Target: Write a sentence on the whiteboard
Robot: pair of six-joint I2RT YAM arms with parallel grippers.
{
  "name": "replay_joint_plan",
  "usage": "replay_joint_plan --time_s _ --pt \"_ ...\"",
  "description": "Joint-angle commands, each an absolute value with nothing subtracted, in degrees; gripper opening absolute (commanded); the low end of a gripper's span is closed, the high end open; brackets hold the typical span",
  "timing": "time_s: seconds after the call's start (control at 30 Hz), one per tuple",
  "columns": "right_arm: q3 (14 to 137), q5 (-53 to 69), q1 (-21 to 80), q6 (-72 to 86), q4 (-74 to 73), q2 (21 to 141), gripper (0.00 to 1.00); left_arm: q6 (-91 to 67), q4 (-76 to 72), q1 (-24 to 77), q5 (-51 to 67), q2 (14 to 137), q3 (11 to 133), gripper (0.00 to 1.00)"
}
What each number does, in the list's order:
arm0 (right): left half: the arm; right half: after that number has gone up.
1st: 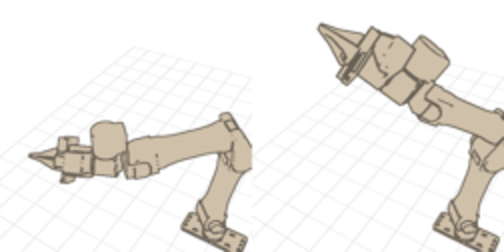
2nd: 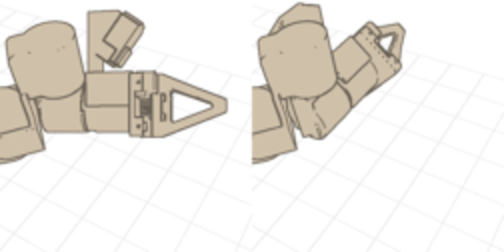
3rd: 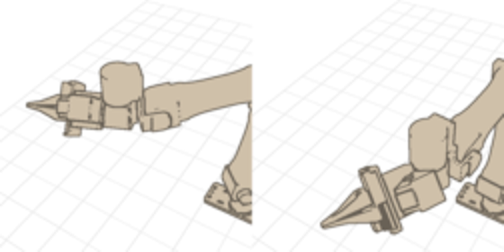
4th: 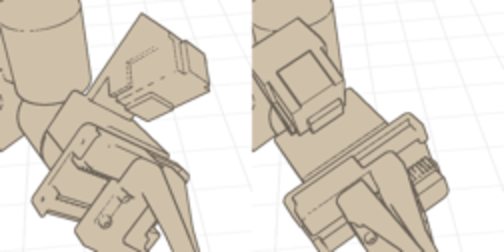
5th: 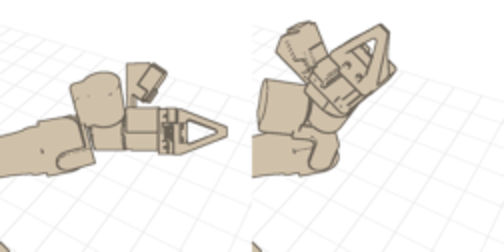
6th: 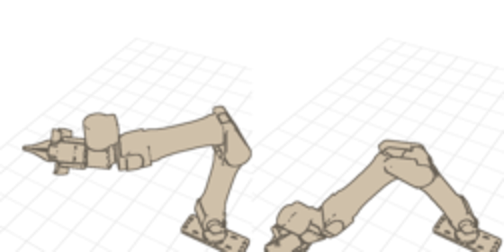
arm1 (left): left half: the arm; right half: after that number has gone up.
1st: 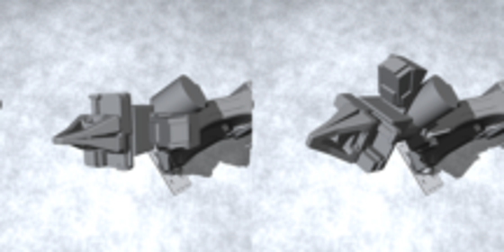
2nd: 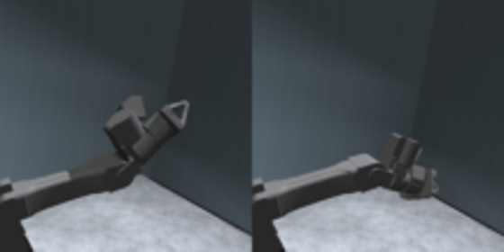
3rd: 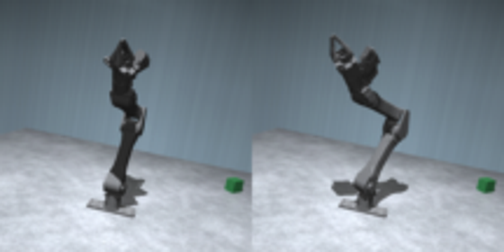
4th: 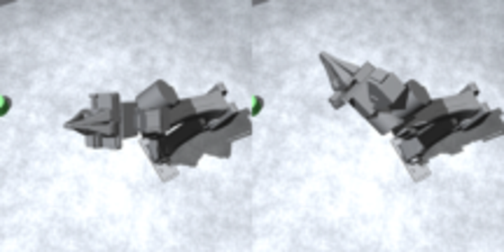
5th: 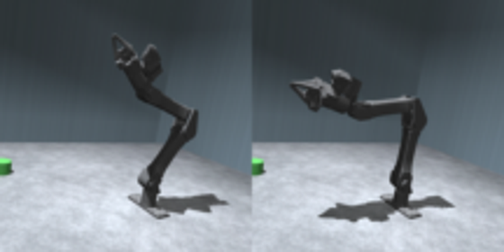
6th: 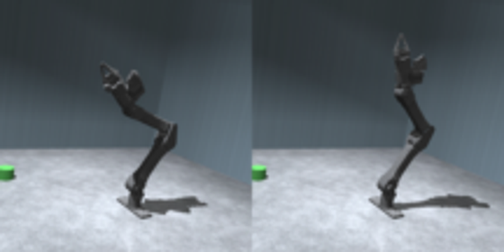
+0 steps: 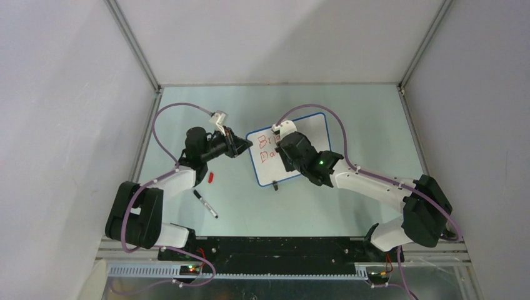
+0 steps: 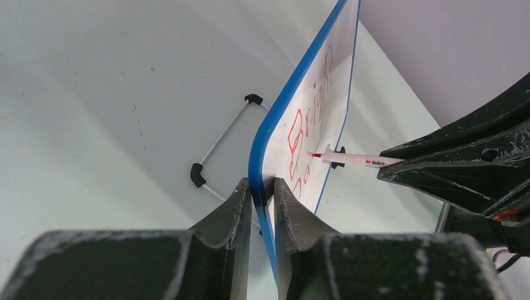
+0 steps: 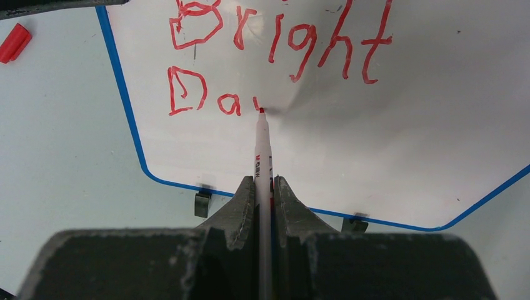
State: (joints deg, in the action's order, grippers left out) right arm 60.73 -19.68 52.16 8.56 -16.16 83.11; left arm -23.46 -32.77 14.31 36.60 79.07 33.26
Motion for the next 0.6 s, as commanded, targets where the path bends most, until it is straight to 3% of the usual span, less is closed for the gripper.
replay_joint_plan --time_s 0.0,0.57 --pt "61.06 -21.46 51.45 8.98 -14.6 82.79 0.0 -20.98 -31.03 14.76 35.77 77.87 34.54 0.2" --pt "63.45 -21.43 51.35 8.48 -14.59 83.73 0.0 -21.08 -31.26 14.82 35.86 78.14 34.63 0.2"
